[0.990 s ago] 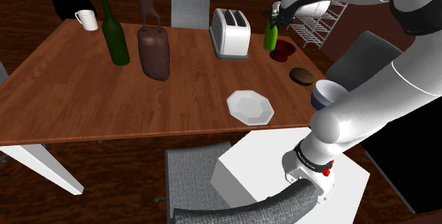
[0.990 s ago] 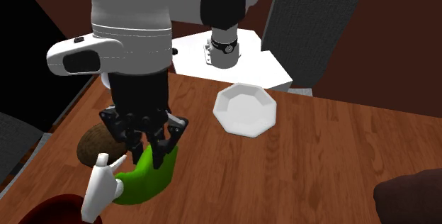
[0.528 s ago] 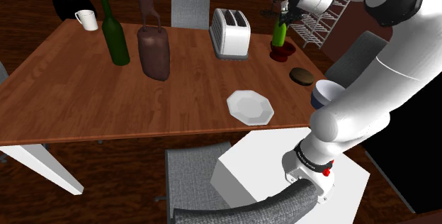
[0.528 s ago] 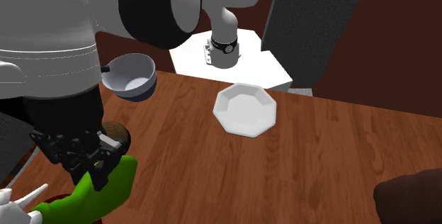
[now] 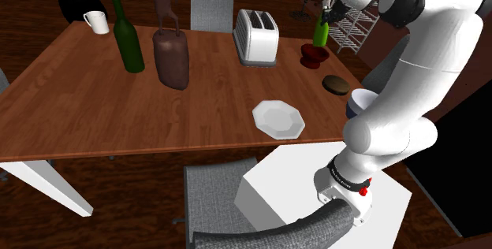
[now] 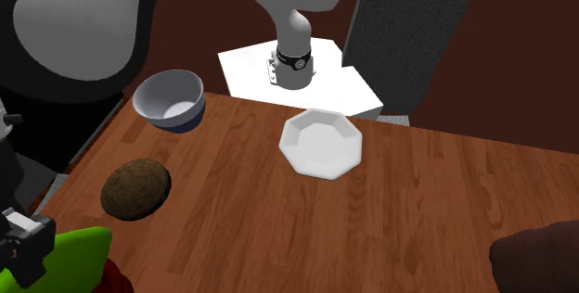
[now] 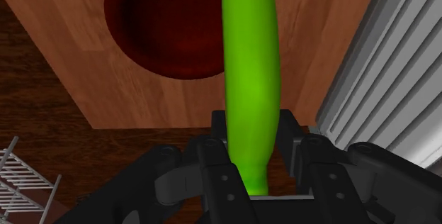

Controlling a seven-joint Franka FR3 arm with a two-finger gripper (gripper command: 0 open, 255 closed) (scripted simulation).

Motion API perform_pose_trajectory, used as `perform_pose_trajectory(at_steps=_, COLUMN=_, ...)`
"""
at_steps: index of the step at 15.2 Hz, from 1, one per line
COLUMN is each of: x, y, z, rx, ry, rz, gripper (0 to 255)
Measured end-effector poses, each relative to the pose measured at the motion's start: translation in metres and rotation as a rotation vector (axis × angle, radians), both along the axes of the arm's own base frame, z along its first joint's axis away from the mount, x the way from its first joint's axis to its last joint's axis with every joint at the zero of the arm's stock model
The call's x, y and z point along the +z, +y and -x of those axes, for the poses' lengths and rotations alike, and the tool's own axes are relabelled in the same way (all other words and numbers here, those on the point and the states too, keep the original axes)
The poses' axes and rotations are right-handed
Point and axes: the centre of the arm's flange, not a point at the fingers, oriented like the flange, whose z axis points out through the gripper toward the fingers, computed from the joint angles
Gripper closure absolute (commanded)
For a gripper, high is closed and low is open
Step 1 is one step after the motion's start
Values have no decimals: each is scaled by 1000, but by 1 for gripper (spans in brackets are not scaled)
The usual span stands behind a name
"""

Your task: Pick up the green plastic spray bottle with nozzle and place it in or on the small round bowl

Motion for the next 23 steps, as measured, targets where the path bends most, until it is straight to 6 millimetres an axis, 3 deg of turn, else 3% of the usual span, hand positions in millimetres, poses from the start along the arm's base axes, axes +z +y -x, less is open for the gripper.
perform_pose_trajectory(at_steps=4, x=1, y=-53, z=2, rx=0, ry=0, rz=0, gripper=255)
perform_pose_trajectory(at_steps=6, x=-6, y=-67, z=2, rx=1, ry=0, rz=0, gripper=255)
perform_pose_trajectory(at_steps=18, x=-67, y=-73, z=2, rx=2, ry=0, rz=-1, gripper=255)
perform_pose_trajectory(at_steps=23, x=-71, y=-72, z=2, rx=2, ry=0, rz=-1, gripper=255)
